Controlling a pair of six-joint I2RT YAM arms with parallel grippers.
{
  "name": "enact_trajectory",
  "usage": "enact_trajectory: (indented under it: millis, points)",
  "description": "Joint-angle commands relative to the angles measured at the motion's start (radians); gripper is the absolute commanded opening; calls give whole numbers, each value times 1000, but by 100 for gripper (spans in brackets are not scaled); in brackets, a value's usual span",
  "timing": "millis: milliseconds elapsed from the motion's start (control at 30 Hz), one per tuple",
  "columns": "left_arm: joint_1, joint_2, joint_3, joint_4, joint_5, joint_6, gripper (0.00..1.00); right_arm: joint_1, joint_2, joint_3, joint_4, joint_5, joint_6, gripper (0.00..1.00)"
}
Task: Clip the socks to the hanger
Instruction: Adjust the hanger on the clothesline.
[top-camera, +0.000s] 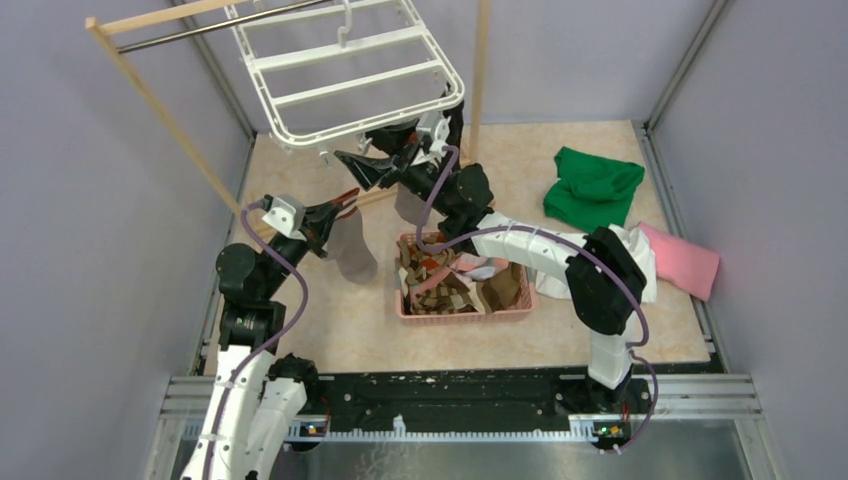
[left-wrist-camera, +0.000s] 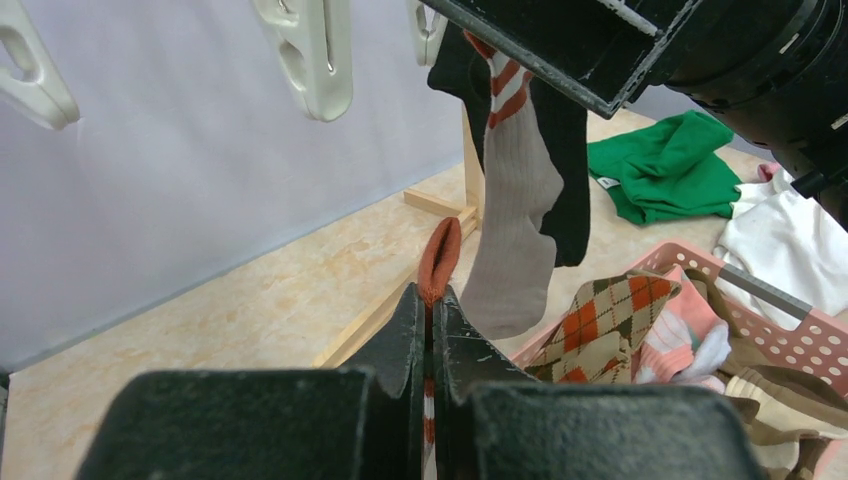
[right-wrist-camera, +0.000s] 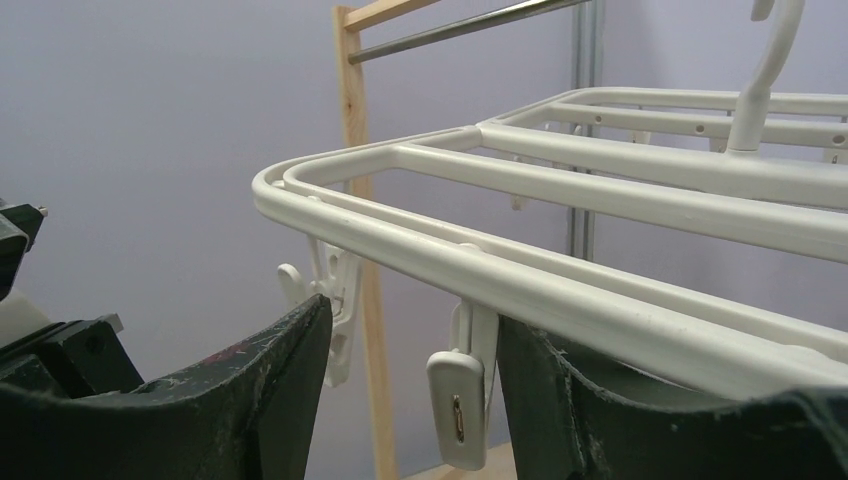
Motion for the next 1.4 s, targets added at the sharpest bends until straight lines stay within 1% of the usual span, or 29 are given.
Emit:
enact_trajectory:
  millis: [0,467,667,1000,1367]
  points:
    - [0,-15,25,61,7,-29,0,-10,-71,-11,56,-17,3,59]
    - [0,-21,26,77,13,-57,0,-10,-91,-37,59,-17,3,52]
    - [-1,-21,26,86,12,-63,0,-11,-95,-46,48,-27,-17,56]
    - [-1,-16,26,92,13,-64,0,-13,-97,-54,60,-44,-20,50]
    - [0,-21,26,85,10,-58,0,-13,-81,-44,63,-107,-48,52]
